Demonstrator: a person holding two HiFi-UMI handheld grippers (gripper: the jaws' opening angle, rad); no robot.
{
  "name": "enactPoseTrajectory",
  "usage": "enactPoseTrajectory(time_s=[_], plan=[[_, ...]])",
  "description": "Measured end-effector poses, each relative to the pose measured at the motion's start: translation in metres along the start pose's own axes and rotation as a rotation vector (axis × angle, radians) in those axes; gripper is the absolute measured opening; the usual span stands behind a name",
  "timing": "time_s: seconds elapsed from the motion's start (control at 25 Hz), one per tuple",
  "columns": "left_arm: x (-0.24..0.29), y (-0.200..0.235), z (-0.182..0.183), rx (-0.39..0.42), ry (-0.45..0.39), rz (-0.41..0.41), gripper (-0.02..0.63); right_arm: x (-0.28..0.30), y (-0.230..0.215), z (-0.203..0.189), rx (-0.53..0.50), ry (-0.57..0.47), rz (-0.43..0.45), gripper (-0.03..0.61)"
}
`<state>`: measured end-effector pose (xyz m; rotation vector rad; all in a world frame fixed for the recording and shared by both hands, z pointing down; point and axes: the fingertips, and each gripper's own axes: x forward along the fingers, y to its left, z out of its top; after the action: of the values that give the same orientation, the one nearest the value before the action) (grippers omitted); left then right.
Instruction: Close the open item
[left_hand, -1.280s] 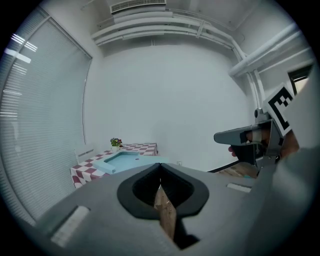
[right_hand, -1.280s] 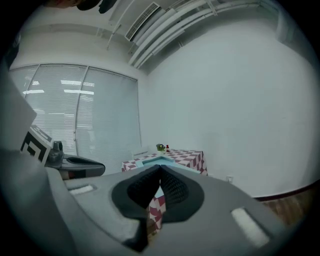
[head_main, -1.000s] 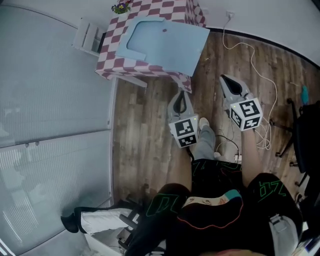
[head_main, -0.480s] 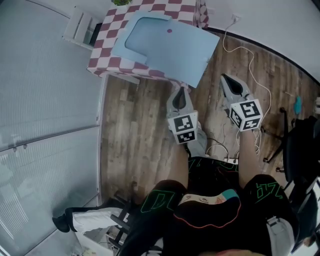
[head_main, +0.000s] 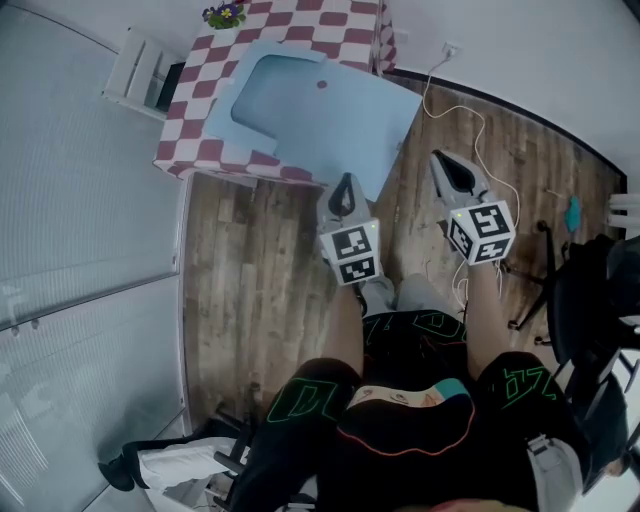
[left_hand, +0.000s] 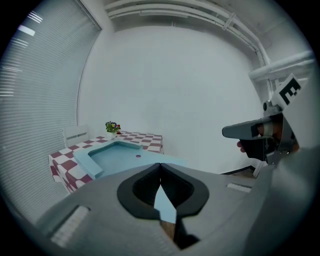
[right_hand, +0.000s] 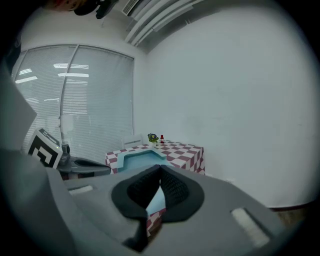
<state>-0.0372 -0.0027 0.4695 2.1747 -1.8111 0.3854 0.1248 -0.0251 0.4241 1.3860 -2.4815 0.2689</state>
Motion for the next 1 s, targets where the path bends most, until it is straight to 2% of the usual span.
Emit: enactPoseTrajectory(time_s=[0.24,0.48,0.76,1.0], plan=[[0.007,0.011,0.027,0.008,-0.038,0.023,0.009,0.004,-0.015,0.026,-0.028,-0.042,-0.013,0.003],[0.016,0.017,0.045,0.028,-0.045,0.056,0.009,0.027,-0.015,0.049,-0.029,-0.080,0.052,0.003],[0.029,0.026,0.029,0.048,0.037,0.152,0.009,0.075,-0.041,0.052,0.021,-0.094,0.140,0.003],[0.044,0.037,0.031,0.065,0.085,0.254,0.009,0.125,-0.061,0.060,0.054,-0.099,0.229,0.003]])
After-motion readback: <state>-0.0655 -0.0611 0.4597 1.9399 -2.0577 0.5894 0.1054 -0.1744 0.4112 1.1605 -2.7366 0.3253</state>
